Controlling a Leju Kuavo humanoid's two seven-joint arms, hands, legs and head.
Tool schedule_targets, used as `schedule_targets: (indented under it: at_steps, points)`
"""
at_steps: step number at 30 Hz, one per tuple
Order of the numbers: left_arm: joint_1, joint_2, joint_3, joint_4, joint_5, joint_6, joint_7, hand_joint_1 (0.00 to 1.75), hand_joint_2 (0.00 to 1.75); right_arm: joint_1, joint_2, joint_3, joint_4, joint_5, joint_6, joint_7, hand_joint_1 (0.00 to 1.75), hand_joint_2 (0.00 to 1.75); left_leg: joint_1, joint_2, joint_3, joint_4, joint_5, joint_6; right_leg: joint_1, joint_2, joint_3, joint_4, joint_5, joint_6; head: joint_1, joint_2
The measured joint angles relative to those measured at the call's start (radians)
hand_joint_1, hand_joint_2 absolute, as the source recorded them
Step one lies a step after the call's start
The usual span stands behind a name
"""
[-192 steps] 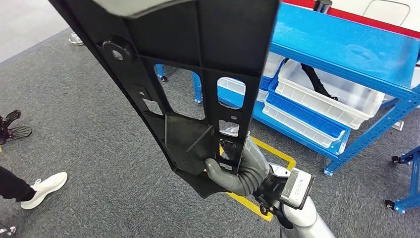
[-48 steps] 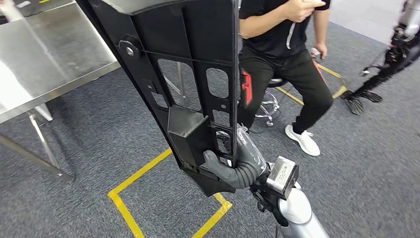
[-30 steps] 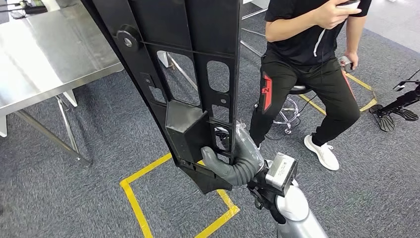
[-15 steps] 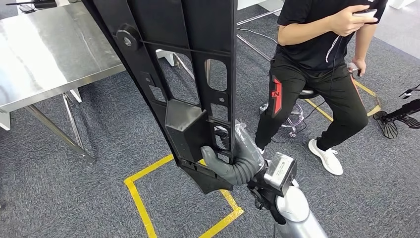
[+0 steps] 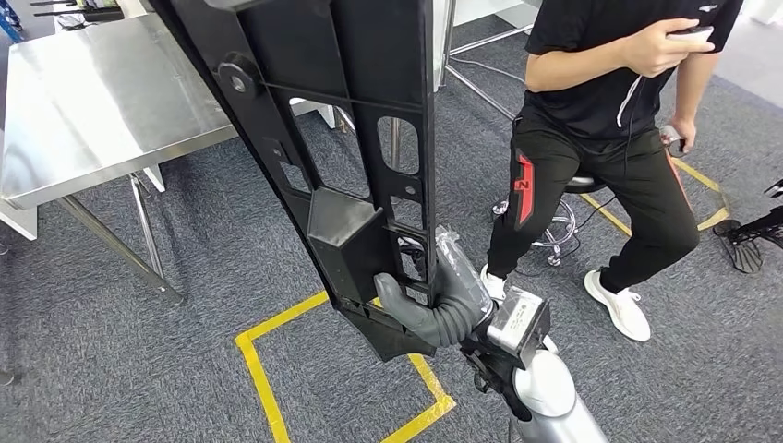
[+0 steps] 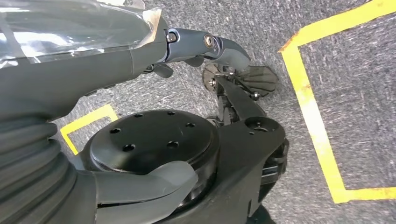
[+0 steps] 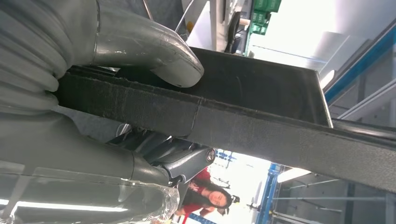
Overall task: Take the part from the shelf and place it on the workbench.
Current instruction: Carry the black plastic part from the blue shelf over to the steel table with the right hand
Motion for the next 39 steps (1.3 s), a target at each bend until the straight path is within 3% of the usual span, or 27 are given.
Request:
schedule_targets:
  at_steps: [2, 4, 5, 8, 9, 10, 12, 14, 17, 19, 21, 23, 25, 26, 27, 28, 29, 30, 31, 32, 34, 36, 37, 39]
  points:
    - [0.002, 0.001, 0.000, 0.000, 0.002, 0.000, 0.000, 0.00, 1.75, 0.001, 0.001, 0.000, 0.000, 0.001, -0.001, 0.002, 1.75, 1.75, 0.002, -0.001, -0.001, 0.002, -0.004, -0.007, 0.002, 0.001, 0.001, 0.004, -0.004, -0.025, -0.001, 0.000]
    - [0.003, 0.000, -0.001, 0.000, 0.004, 0.000, 0.000, 0.00, 1.75, 0.001, 0.004, 0.000, -0.001, 0.002, -0.002, 0.004, 1.75, 1.75, 0.007, 0.008, -0.007, 0.019, -0.014, -0.013, 0.001, 0.001, 0.004, 0.005, -0.006, -0.041, -0.001, 0.000]
    - [0.002, -0.001, -0.001, 0.000, 0.003, 0.000, 0.000, 0.00, 1.75, 0.001, 0.005, 0.000, -0.002, 0.002, -0.003, 0.005, 1.75, 1.75, 0.009, 0.015, -0.023, 0.053, -0.031, -0.017, 0.000, 0.000, 0.008, 0.004, -0.008, -0.048, -0.001, 0.000]
    - [0.001, -0.003, 0.000, 0.000, 0.001, 0.000, -0.002, 0.00, 1.75, 0.003, 0.009, 0.000, -0.004, 0.002, -0.009, 0.008, 1.75, 1.75, 0.009, 0.030, -0.132, 0.247, -0.104, -0.023, 0.009, -0.003, 0.017, 0.004, -0.018, -0.064, -0.001, 0.000]
    - [0.000, -0.003, 0.000, 0.000, 0.000, 0.000, -0.003, 0.00, 1.75, 0.004, 0.009, 0.000, -0.003, 0.002, -0.010, 0.008, 1.75, 1.75, 0.009, 0.031, -0.163, 0.289, -0.108, -0.022, 0.013, -0.004, 0.020, 0.005, -0.022, -0.068, -0.001, 0.000]
    - [-0.001, -0.003, 0.000, 0.000, 0.000, 0.000, -0.004, 0.00, 1.75, 0.005, 0.009, 0.000, -0.003, 0.002, -0.010, 0.009, 1.75, 1.75, 0.008, 0.031, -0.174, 0.294, -0.092, -0.017, 0.016, -0.005, 0.025, 0.004, -0.026, -0.071, -0.001, 0.000]
    - [-0.001, -0.003, 0.000, 0.000, -0.001, 0.000, -0.003, 0.00, 1.75, 0.006, 0.009, 0.000, -0.003, 0.002, -0.011, 0.009, 1.75, 1.75, 0.003, 0.031, -0.139, 0.193, -0.010, 0.001, 0.022, -0.004, 0.042, 0.004, -0.037, -0.074, -0.001, 0.000]
    - [-0.001, 0.000, -0.001, 0.001, -0.003, 0.000, -0.001, 0.00, 1.75, 0.007, 0.009, 0.000, -0.004, 0.002, -0.015, 0.009, 1.75, 1.75, -0.008, 0.035, -0.084, 0.073, 0.041, 0.026, 0.024, -0.003, 0.056, -0.001, -0.049, -0.072, 0.000, 0.000]
    - [0.000, 0.002, -0.001, 0.001, -0.006, 0.001, 0.000, 0.00, 1.75, 0.012, 0.012, 0.000, -0.006, 0.002, -0.021, 0.009, 1.75, 1.75, -0.025, 0.035, -0.052, 0.008, 0.029, 0.046, 0.021, -0.007, 0.067, -0.005, -0.047, -0.050, -0.001, 0.000]
    - [0.003, 0.003, -0.002, 0.001, -0.007, 0.001, 0.000, 0.00, 1.75, 0.019, 0.013, -0.001, -0.009, 0.004, -0.023, 0.009, 1.75, 1.75, -0.022, 0.029, -0.022, -0.018, 0.027, 0.051, 0.019, -0.008, 0.071, 0.016, -0.044, -0.037, -0.001, 0.000]
    - [0.003, 0.003, -0.003, 0.002, -0.008, 0.002, 0.000, 0.00, 1.75, 0.020, 0.013, -0.002, -0.012, 0.007, -0.024, 0.009, 1.75, 1.75, -0.015, 0.025, 0.010, -0.032, 0.024, 0.052, 0.019, -0.005, 0.032, 0.089, -0.063, -0.039, 0.001, 0.000]
    - [0.001, 0.000, -0.005, 0.002, -0.009, 0.001, 0.000, 0.00, 1.75, 0.023, 0.012, -0.002, -0.012, 0.009, -0.024, 0.009, 1.75, 1.75, -0.013, 0.023, 0.023, -0.033, 0.013, 0.051, 0.019, -0.003, -0.050, 0.208, -0.101, -0.041, 0.002, 0.000]
    - [0.002, -0.006, -0.008, 0.001, -0.010, 0.001, 0.000, 0.00, 1.75, 0.031, 0.010, -0.002, -0.012, 0.012, -0.024, 0.010, 1.75, 1.75, -0.010, 0.019, 0.040, -0.032, -0.004, 0.045, 0.018, -0.002, -0.114, 0.260, -0.126, -0.032, 0.002, 0.000]
    - [0.003, -0.008, -0.010, 0.001, -0.010, 0.001, 0.001, 0.00, 1.75, 0.033, 0.009, -0.002, -0.012, 0.014, -0.024, 0.010, 1.75, 1.75, -0.007, 0.017, 0.053, -0.032, -0.015, 0.040, 0.016, -0.003, -0.121, 0.236, -0.117, -0.022, 0.002, 0.000]
    - [0.003, -0.010, -0.010, 0.001, -0.010, 0.001, 0.001, 0.00, 1.75, 0.034, 0.009, -0.002, -0.012, 0.016, -0.024, 0.010, 1.75, 1.75, -0.004, 0.015, 0.067, -0.031, -0.026, 0.034, 0.013, -0.003, -0.112, 0.181, -0.089, -0.008, 0.003, 0.000]
    - [0.003, -0.011, -0.011, 0.001, -0.010, 0.001, 0.002, 0.00, 1.75, 0.035, 0.008, -0.002, -0.012, 0.017, -0.024, 0.010, 1.75, 1.75, -0.001, 0.014, 0.078, -0.030, -0.039, 0.027, 0.009, -0.004, -0.096, 0.116, -0.040, 0.010, 0.003, 0.000]
    - [0.003, -0.011, -0.012, 0.002, -0.010, 0.001, 0.002, 0.00, 1.75, 0.036, 0.008, -0.002, -0.011, 0.017, -0.024, 0.010, 1.75, 1.75, -0.001, 0.012, 0.089, -0.027, -0.053, 0.019, 0.007, -0.007, -0.082, 0.060, 0.002, 0.015, 0.004, 0.000]
    - [0.002, -0.011, -0.012, 0.002, -0.010, 0.002, 0.002, 0.00, 1.75, 0.037, 0.008, -0.002, -0.012, 0.017, -0.024, 0.011, 1.75, 1.75, -0.002, 0.012, 0.094, -0.024, -0.065, 0.013, 0.006, -0.008, -0.070, 0.024, 0.033, 0.010, 0.004, 0.000]
    - [0.002, -0.010, -0.013, 0.002, -0.010, 0.002, 0.003, 0.00, 1.75, 0.039, 0.008, -0.002, -0.012, 0.017, -0.024, 0.011, 1.75, 1.75, -0.004, 0.012, 0.097, -0.022, -0.074, 0.007, 0.006, -0.009, -0.065, 0.009, 0.051, -0.003, 0.004, 0.000]
    - [0.001, -0.010, -0.013, 0.002, -0.010, 0.002, 0.003, 0.00, 1.75, 0.039, 0.009, -0.002, -0.012, 0.017, -0.024, 0.011, 1.75, 1.75, -0.005, 0.013, 0.098, -0.016, -0.077, 0.003, 0.008, -0.008, -0.062, 0.008, 0.048, -0.023, 0.004, 0.000]
    - [0.000, -0.010, -0.014, 0.002, -0.010, 0.002, 0.003, 0.00, 1.75, 0.040, 0.011, -0.004, -0.013, 0.018, -0.024, 0.012, 1.75, 1.75, -0.001, 0.016, 0.074, 0.029, -0.061, -0.002, 0.005, -0.003, -0.050, 0.008, 0.042, -0.044, 0.003, 0.000]
    - [-0.001, -0.010, -0.015, 0.002, -0.010, 0.002, 0.003, 0.00, 1.75, 0.040, 0.014, -0.005, -0.014, 0.018, -0.024, 0.012, 1.75, 1.75, 0.002, 0.023, 0.002, 0.141, -0.047, -0.010, 0.004, -0.001, -0.033, 0.006, 0.028, -0.060, 0.003, 0.000]
    - [-0.001, -0.011, -0.015, 0.002, -0.010, 0.002, 0.003, 0.00, 1.75, 0.040, 0.014, -0.005, -0.014, 0.018, -0.024, 0.012, 1.75, 1.75, 0.003, 0.027, -0.044, 0.205, -0.061, -0.015, 0.006, -0.002, -0.023, 0.005, 0.019, -0.067, 0.003, 0.000]
    - [-0.001, -0.011, -0.015, 0.002, -0.010, 0.002, 0.003, 0.00, 1.75, 0.040, 0.015, -0.005, -0.014, 0.018, -0.024, 0.012, 1.75, 1.75, 0.003, 0.030, -0.125, 0.289, -0.129, -0.020, 0.009, -0.001, -0.001, 0.005, -0.002, -0.073, 0.003, 0.000]
